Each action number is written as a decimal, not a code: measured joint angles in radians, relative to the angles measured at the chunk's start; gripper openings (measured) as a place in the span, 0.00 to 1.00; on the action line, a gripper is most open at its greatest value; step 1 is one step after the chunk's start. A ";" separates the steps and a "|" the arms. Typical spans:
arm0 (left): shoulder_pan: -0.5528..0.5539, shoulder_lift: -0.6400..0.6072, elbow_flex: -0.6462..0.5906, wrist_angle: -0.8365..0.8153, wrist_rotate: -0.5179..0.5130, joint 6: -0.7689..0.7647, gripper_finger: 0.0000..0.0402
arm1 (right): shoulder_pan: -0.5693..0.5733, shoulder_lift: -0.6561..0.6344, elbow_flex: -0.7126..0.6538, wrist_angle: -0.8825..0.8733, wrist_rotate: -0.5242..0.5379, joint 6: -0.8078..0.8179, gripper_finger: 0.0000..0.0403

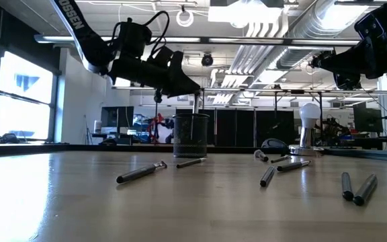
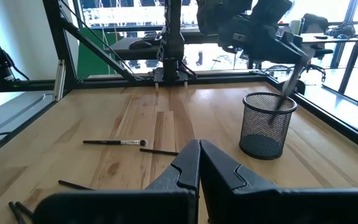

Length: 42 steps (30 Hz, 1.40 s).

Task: Pick & Place Makeup Brushes
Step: Put the large white make-up brush into the black container

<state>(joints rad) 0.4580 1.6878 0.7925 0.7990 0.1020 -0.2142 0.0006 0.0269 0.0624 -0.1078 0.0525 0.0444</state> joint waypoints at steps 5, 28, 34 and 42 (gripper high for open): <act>0.000 0.000 0.000 -0.033 0.000 0.000 0.26 | 0.000 0.000 0.000 0.000 0.000 0.000 0.01; -0.174 -0.136 0.260 -0.783 -0.134 0.160 0.01 | 0.000 0.000 0.000 0.000 0.000 0.000 0.01; -0.301 -0.143 0.350 -1.150 -0.172 0.130 0.00 | 0.000 0.000 0.000 0.000 0.000 0.000 0.01; -0.394 -0.163 0.148 -1.070 -0.214 0.035 0.00 | 0.000 0.000 0.000 0.000 0.000 0.049 0.01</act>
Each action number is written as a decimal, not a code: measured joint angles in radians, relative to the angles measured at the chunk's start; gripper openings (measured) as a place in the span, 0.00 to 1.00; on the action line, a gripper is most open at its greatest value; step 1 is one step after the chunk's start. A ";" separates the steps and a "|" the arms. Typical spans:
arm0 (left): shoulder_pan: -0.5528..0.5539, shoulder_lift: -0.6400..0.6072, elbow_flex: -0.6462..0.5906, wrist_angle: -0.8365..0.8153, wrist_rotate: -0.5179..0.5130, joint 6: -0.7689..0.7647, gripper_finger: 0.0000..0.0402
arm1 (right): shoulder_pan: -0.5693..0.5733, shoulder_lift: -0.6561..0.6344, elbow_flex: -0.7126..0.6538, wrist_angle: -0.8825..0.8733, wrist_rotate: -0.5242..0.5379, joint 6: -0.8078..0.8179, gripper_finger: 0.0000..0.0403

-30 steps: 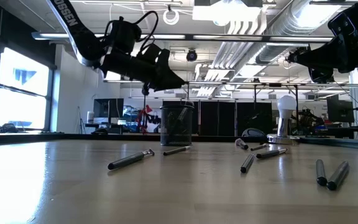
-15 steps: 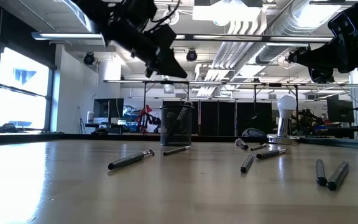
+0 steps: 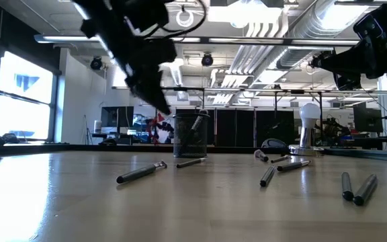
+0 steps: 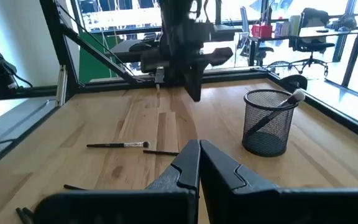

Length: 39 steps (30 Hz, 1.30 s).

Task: Pick & Place Makeup Brushes
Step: Put the large white make-up brush into the black container

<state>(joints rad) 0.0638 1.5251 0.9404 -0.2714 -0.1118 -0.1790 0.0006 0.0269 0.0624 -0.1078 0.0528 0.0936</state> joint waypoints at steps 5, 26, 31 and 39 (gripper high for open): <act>0.001 -0.102 -0.174 0.057 -0.021 -0.070 0.00 | 0.000 0.004 0.000 0.019 0.035 -0.021 0.01; 0.001 -0.393 -0.301 0.070 -0.085 0.078 0.00 | 0.000 0.746 0.296 0.290 0.379 -0.048 0.00; 0.001 -0.393 -0.301 0.067 -0.083 0.073 0.00 | 0.000 0.960 0.527 0.098 0.430 0.074 0.00; 0.001 -0.393 -0.301 0.047 -0.054 0.104 0.00 | 0.000 1.225 0.863 -0.442 0.434 0.491 0.00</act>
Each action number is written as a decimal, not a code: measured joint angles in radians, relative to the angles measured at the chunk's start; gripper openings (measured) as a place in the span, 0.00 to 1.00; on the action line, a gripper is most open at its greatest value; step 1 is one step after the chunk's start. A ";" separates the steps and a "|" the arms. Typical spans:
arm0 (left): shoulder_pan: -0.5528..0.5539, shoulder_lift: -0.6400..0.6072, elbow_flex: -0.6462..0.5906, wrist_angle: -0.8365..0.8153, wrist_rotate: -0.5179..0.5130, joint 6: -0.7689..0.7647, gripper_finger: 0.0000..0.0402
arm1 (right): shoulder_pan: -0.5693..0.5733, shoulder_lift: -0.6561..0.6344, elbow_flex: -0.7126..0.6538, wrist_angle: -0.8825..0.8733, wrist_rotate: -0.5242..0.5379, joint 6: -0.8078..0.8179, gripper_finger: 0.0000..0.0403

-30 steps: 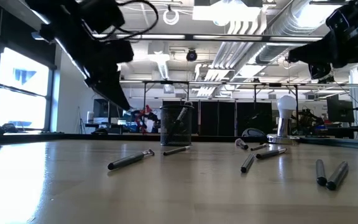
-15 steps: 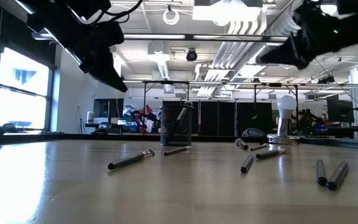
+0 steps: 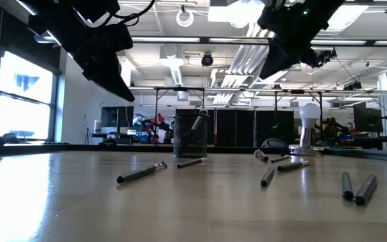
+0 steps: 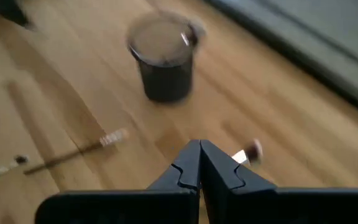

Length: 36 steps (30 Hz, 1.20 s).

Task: Pick & Place Makeup Brushes
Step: Put the large white make-up brush into the black container

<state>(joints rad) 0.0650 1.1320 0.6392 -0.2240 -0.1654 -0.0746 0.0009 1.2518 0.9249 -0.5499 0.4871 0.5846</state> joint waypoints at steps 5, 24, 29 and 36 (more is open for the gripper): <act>0.000 0.000 0.000 -0.026 0.000 0.001 0.00 | -0.009 0.136 0.147 -0.247 -0.019 0.193 0.00; 0.000 0.000 0.000 -0.012 0.080 0.018 0.00 | -0.395 0.485 0.267 -0.319 -0.283 0.336 0.26; 0.000 0.000 0.000 -0.014 0.080 0.018 0.00 | -0.465 0.536 0.267 -0.241 -0.326 0.307 0.31; 0.000 0.000 0.000 -0.019 0.080 0.018 0.00 | -0.505 0.592 0.268 -0.191 -0.388 0.305 0.31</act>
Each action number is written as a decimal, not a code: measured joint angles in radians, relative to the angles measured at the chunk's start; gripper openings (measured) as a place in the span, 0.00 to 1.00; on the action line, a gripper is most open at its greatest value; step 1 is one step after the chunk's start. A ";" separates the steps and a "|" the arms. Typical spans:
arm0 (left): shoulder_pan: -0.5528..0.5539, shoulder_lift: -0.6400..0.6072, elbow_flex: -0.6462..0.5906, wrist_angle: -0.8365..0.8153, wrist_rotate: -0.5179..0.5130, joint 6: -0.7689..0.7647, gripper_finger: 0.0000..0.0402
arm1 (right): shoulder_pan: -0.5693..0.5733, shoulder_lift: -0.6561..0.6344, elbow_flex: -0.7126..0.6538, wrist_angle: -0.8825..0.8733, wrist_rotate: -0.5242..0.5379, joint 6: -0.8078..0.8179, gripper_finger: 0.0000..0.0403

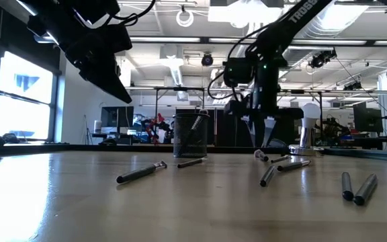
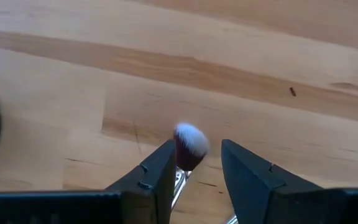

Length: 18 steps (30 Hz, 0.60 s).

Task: Pick & Place Makeup Brushes
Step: Put the large white make-up brush into the black container

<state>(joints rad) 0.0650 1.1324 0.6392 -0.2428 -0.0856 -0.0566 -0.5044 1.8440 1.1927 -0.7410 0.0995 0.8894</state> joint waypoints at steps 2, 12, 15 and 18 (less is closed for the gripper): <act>0.000 0.000 0.000 0.000 -0.001 0.004 0.00 | 0.000 0.016 0.000 0.002 -0.003 0.000 0.31; 0.000 0.000 0.000 0.000 -0.001 0.007 0.00 | 0.000 0.083 0.002 0.009 -0.006 0.016 0.30; 0.000 0.000 0.000 0.000 -0.001 0.007 0.00 | 0.002 0.089 0.003 0.016 -0.017 0.001 0.22; 0.000 0.000 0.000 0.000 -0.001 0.007 0.00 | 0.014 0.087 0.002 0.017 0.007 -0.027 0.09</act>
<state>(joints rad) 0.0650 1.1324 0.6395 -0.2424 -0.0868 -0.0494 -0.4902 1.9313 1.1952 -0.7238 0.1066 0.8628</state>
